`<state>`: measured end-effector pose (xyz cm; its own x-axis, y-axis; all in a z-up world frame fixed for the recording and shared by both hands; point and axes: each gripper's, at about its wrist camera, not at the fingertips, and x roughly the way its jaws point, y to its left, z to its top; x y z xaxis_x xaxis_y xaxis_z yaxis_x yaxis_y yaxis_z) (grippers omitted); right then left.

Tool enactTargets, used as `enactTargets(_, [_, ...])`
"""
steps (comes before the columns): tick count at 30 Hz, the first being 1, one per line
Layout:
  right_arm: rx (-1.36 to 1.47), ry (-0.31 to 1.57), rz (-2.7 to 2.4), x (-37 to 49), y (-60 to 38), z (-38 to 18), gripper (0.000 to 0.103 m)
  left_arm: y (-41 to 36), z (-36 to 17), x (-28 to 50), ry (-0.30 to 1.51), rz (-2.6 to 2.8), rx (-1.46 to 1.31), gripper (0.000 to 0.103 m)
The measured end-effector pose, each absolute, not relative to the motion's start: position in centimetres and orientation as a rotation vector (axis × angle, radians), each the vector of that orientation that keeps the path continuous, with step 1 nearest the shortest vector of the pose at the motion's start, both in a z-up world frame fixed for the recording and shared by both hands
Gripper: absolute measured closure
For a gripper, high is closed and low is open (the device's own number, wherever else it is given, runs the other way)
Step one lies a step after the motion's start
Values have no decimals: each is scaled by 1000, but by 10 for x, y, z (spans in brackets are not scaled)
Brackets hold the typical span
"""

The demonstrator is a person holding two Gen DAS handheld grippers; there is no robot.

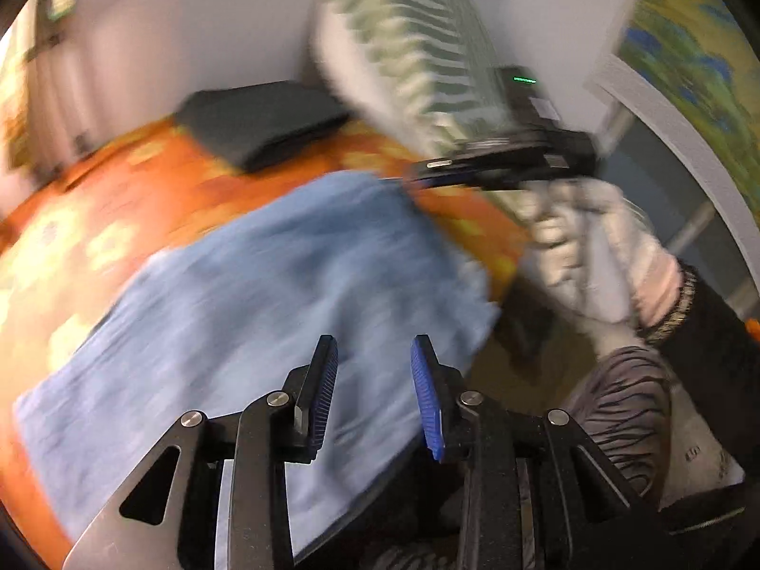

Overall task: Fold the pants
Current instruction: 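Open both tools and release the folded jeans onto the bedspread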

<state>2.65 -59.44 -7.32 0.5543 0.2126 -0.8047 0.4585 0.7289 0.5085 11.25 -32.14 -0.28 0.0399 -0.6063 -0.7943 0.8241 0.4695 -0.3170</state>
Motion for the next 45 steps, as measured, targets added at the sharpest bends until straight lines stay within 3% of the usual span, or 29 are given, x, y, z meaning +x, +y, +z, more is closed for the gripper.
enactTargets(2, [760, 972, -133, 28, -594, -67, 77, -289, -8, 126, 1057, -1034, 219, 72])
enactTargets(4, [782, 967, -116, 37, -595, -68, 62, -268, -12, 137, 1027, -955, 221, 72])
enactTargets(11, [824, 1111, -55, 72, -574, -97, 60, -202, -38, 158, 1086, -805, 99, 72])
enactTargets(12, [824, 1114, -45, 74, -569, -100, 62, -197, -41, 158, 1092, -796, 87, 72])
enactTargets(14, [788, 1077, -41, 74, -561, -96, 87, -192, -46, 159, 1102, -792, 70, 72])
enactTargets(15, [769, 1054, -25, 74, -555, -90, 91, -191, -47, 161, 1105, -792, 67, 72])
enactTargets(21, [315, 841, 117, 56, -491, -24, 93, -190, -49, 162, 1101, -795, 64, 72])
enactTargets(25, [99, 912, 64, 54, -476, -31, 93, -188, -50, 165, 1103, -785, 62, 72])
enactTargets(29, [77, 996, -74, 56, -502, -57, 82, -183, -51, 167, 1106, -771, 56, 72])
enactTargets(31, [292, 1013, -19, 55, -529, -65, 55, -179, -50, 168, 1108, -762, 51, 72])
enactTargets(32, [421, 1009, 2, 55, -544, -69, 52, -178, -49, 169, 1110, -761, 49, 72])
enactTargets(38, [689, 956, -28, 67, -581, -84, 52, -174, -40, 172, 1087, -732, 75, 72])
enactTargets(45, [427, 1036, -25, 78, -517, -72, 52, -123, -39, 184, 1078, -595, 28, 72])
